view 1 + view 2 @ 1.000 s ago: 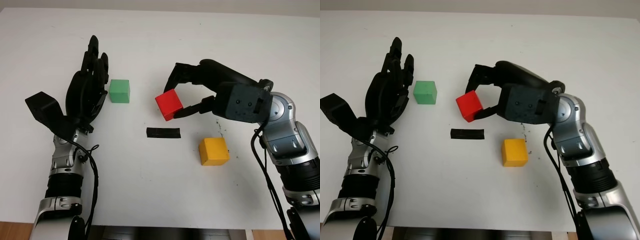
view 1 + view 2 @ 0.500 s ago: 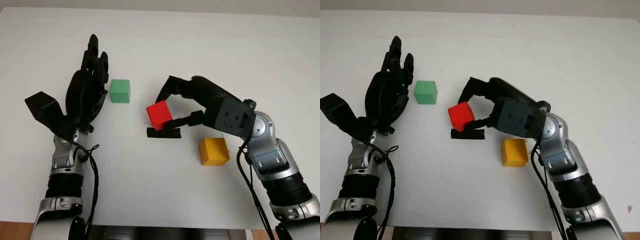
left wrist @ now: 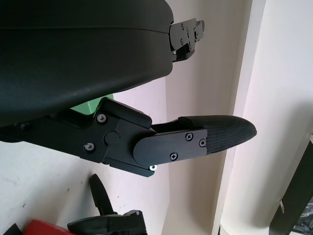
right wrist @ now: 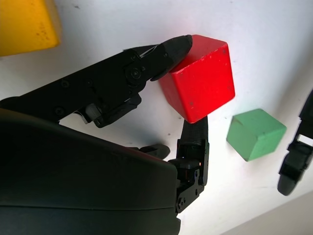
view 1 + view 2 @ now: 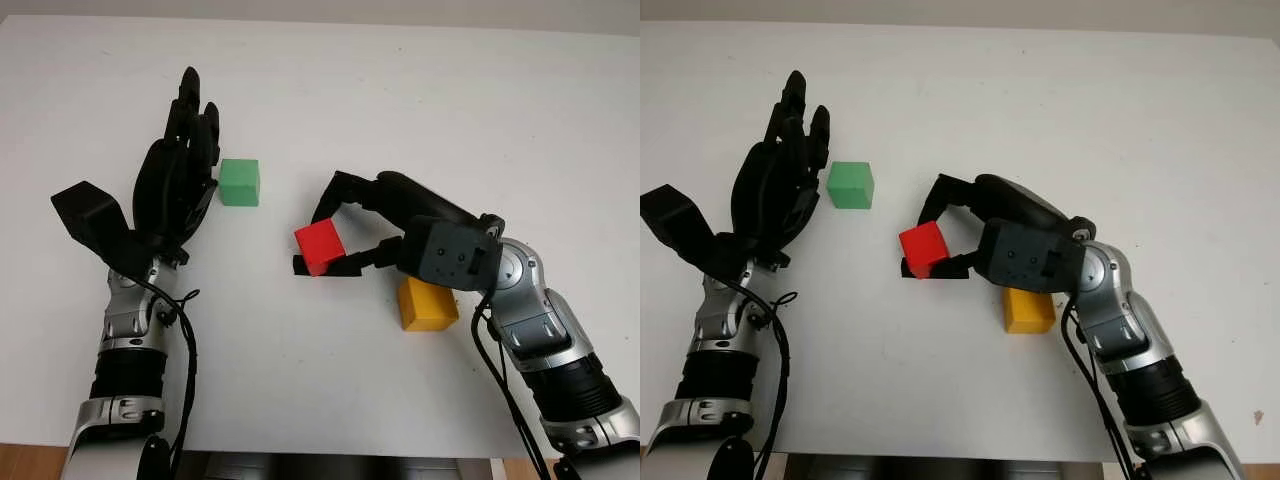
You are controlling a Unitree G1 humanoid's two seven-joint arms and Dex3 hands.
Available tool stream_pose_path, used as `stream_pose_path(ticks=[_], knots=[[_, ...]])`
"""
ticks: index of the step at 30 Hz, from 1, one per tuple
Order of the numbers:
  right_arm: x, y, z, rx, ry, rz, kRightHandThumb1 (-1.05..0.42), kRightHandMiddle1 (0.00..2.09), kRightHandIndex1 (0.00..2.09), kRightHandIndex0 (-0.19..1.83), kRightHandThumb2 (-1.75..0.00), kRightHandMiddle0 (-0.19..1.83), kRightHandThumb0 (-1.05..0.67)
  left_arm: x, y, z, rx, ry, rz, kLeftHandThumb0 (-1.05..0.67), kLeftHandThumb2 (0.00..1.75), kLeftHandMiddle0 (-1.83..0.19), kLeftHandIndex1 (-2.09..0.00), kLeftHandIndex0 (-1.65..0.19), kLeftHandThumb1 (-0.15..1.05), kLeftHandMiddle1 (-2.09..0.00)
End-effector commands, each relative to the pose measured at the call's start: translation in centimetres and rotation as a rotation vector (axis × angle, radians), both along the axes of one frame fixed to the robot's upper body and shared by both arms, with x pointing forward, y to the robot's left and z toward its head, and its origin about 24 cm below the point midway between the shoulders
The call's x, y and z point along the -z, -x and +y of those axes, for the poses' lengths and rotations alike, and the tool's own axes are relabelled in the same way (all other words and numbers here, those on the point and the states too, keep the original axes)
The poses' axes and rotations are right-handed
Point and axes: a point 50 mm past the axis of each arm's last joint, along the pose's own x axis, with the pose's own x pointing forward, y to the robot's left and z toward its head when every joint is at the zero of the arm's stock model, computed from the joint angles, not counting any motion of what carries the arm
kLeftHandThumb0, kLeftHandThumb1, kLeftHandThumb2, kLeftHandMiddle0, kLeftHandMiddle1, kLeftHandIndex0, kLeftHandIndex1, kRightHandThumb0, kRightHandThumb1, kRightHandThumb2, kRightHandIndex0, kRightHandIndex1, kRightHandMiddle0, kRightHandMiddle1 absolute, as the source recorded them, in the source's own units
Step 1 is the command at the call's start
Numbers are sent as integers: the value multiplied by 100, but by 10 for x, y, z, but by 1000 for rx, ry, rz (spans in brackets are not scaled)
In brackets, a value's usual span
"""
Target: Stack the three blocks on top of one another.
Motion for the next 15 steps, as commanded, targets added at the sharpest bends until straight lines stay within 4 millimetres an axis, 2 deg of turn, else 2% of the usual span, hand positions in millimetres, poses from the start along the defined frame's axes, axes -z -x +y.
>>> stream_pose_path(ticks=[1,8,11,15], knots=[[-2,1,-1,-10,21,-4,-91,168,3,40,-5,39,-44,2,3,2,-3,-2,0,-79,56,19,0,19,105,0],[-6,0,-4,9,44,22,-92,167,1,37,-5,34,-46,1,3,2,7,-6,1,-79,56,19,0,19,105,0],[-8,-1,-5,12,62,14,-90,148,0,34,-5,20,-50,2,2,2,5,-11,0,-79,56,19,0,19,105,0],[-11,-1,-7,6,70,8,-88,109,0,23,-5,7,-53,1,2,2,1,-14,0,-79,56,19,0,19,105,0]])
